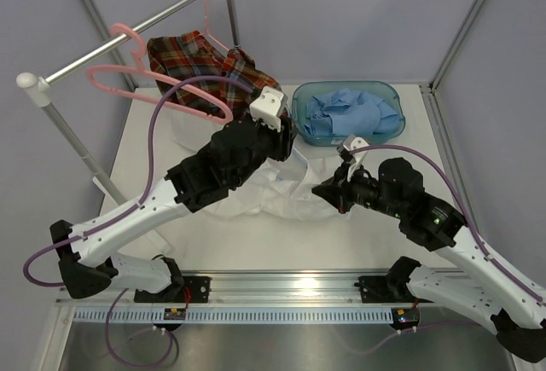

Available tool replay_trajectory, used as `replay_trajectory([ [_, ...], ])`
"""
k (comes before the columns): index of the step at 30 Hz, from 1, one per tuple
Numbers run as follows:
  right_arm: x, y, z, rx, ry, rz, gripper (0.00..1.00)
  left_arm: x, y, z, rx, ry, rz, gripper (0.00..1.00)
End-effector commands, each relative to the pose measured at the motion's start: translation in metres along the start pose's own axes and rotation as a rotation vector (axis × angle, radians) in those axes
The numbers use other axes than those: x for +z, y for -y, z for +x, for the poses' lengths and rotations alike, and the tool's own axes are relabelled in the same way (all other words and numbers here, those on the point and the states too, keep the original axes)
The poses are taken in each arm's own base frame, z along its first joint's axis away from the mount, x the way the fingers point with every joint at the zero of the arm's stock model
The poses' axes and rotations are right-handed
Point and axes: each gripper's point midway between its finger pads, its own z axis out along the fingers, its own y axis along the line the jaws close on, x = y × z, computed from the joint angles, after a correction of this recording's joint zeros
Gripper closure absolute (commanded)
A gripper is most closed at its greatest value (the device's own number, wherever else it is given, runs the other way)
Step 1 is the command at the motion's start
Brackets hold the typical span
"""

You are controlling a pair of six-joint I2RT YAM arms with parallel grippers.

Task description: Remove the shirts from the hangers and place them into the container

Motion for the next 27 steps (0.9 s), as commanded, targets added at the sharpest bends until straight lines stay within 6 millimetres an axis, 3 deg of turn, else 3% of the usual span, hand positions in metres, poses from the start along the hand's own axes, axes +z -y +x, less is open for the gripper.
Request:
replay_trajectory([
  [1,-0.008,-0.010,-0.018,-0.007,0.069,-0.033,1.00,0.003,0.000,-0.012,-0.034,0.061,-0.016,0.59],
  [5,-0.008,-0.008,-0.017,-0.006,0.073,-0.024,1.00,0.003,-0.001,-0.010,-0.037,0.064,-0.018,0.67],
  [6,-0.008,-0.007,-0.017,-0.006,0.073,-0.018,1.00,0.004,0.000,-0.009,-0.037,0.064,-0.017,0.75],
  [13,-0.009,0.003,-0.014,0.013,0.066,0.045,0.96,0.005,-0.005,-0.017,-0.022,0.100,-0.042,1.00],
  [15,-0.012,0.006,-0.016,0.017,0.070,0.063,0.85,0.006,-0.007,-0.019,-0.022,0.114,-0.054,1.00],
  [16,-0.013,0.007,-0.015,0.021,0.069,0.074,0.69,0.006,-0.009,-0.021,-0.024,0.121,-0.068,1.00],
  [19,-0.022,0.017,-0.020,0.031,0.076,0.139,0.38,0.010,-0.014,-0.023,-0.021,0.136,-0.104,1.00],
  [23,-0.045,0.042,-0.035,0.052,0.139,0.315,0.29,0.018,-0.021,-0.024,-0.020,0.149,-0.171,1.00],
  [27,-0.066,0.054,-0.043,0.076,0.151,0.414,0.27,0.031,-0.027,-0.022,-0.032,0.152,-0.250,1.00],
])
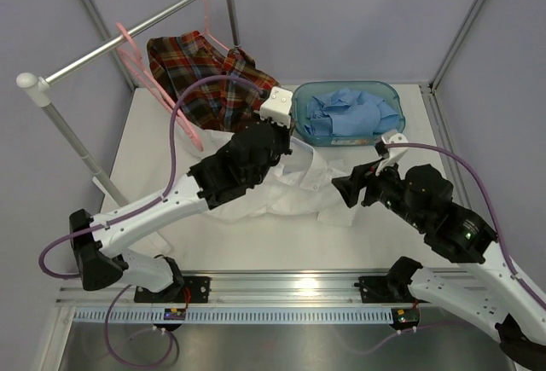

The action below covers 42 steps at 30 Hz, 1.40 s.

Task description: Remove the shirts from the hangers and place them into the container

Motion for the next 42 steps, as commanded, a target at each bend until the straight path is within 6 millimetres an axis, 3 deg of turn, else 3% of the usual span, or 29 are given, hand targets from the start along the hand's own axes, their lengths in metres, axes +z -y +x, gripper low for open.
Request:
replay_trajectory([
  [1,-0.020,0.022,-0.030,0.038,0.071,0.149,0.27,0.010,-0.007,-0.037,-0.095,0.114,-0.102,1.00],
  [8,-0.002,0.025,-0.028,0.163,0.034,0.214,0.28,0.020,-0.009,-0.041,-0.104,0.125,-0.221,1.00],
  [17,0.049,0.019,-0.013,0.274,-0.001,0.237,0.31,0.023,-0.005,-0.044,-0.103,0.130,-0.277,1.00],
  [26,0.066,0.011,-0.020,0.352,0.014,0.223,0.28,0.023,-0.006,-0.047,-0.081,0.134,-0.334,1.00],
  [32,0.079,0.021,-0.013,0.380,0.007,0.299,0.27,0.023,0.001,-0.046,-0.067,0.131,-0.340,1.00],
  [36,0.081,0.032,-0.012,0.400,0.040,0.362,0.35,0.020,0.002,-0.043,-0.049,0.125,-0.349,1.00],
  [39,0.080,0.042,-0.008,0.393,0.049,0.418,0.52,0.016,0.000,-0.039,-0.042,0.120,-0.353,1.00],
  [40,0.079,0.045,-0.007,0.389,0.050,0.439,0.65,0.014,-0.003,-0.038,-0.045,0.120,-0.356,1.00],
  [42,0.077,0.049,-0.003,0.385,0.046,0.457,0.76,0.008,-0.008,-0.036,-0.047,0.118,-0.365,1.00],
])
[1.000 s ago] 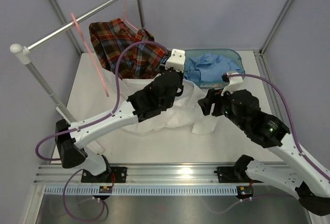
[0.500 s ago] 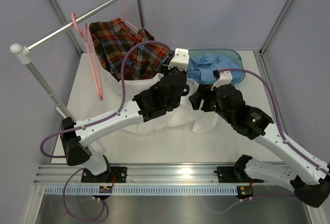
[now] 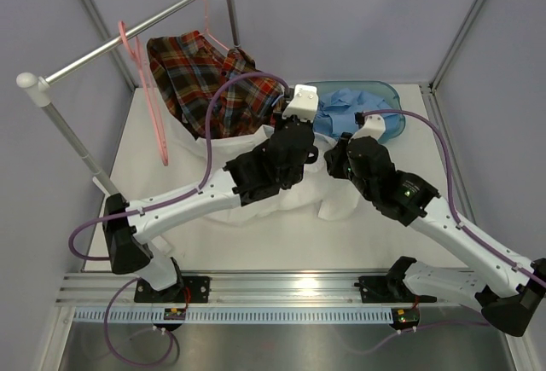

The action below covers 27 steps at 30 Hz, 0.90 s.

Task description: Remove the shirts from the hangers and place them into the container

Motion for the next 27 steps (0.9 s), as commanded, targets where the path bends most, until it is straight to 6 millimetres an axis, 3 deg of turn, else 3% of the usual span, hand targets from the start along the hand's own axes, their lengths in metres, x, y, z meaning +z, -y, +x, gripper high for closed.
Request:
replay_trajectory([
  [1,-0.002,0.012,-0.014,0.035,0.083,0.069,0.86,-0.011,-0.024,-0.027,-0.116,0.066,-0.067,1.00],
  [5,-0.015,0.030,-0.018,0.024,0.111,0.120,1.00,-0.020,-0.042,-0.024,-0.117,0.060,-0.086,1.00],
  [11,-0.041,0.064,-0.032,-0.019,0.165,0.221,1.00,-0.035,-0.066,-0.006,-0.106,0.032,-0.088,1.00],
  [17,-0.047,0.092,-0.028,-0.038,0.150,0.283,1.00,-0.054,-0.091,-0.001,-0.145,0.031,-0.069,1.00],
  [23,-0.044,0.096,-0.007,-0.059,0.091,0.261,1.00,-0.068,-0.123,-0.012,-0.220,0.066,-0.124,1.00],
  [27,-0.044,0.097,0.001,-0.078,0.053,0.260,1.00,-0.071,-0.131,-0.018,-0.219,0.085,-0.132,1.00],
])
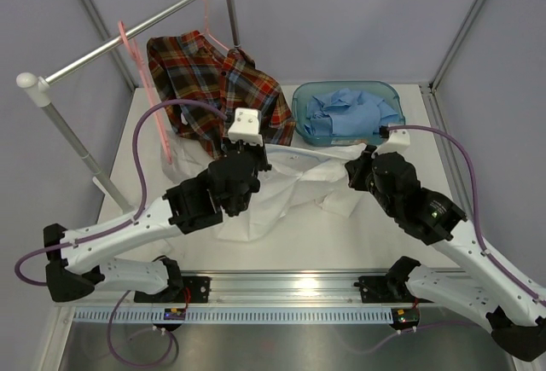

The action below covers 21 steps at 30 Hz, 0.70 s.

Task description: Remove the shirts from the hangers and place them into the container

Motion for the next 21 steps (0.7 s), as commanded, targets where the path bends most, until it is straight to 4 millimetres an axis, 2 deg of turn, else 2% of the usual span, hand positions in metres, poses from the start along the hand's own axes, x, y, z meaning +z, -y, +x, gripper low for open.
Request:
replay_trajectory([
  [1,-0.006,0.051,0.004,-0.078,0.001,0.199,1.00,-0.012,-0.058,-0.037,-0.052,0.098,-0.197,1.00],
  [5,-0.011,0.060,-0.001,-0.105,-0.007,0.229,1.00,-0.015,-0.057,-0.035,-0.033,0.097,-0.150,1.00],
  [9,-0.023,0.071,-0.011,-0.128,-0.006,0.247,1.00,-0.020,-0.063,-0.025,0.020,0.087,-0.133,1.00],
  [12,-0.026,0.079,-0.017,-0.142,-0.006,0.274,1.00,-0.026,-0.076,-0.021,0.008,0.095,-0.145,1.00],
  [18,-0.022,0.080,-0.013,-0.146,-0.048,0.273,1.00,-0.038,-0.091,-0.028,-0.015,0.126,-0.144,1.00],
  [21,-0.026,0.077,-0.018,-0.142,-0.046,0.261,1.00,-0.040,-0.098,-0.027,0.007,0.125,-0.159,1.00],
])
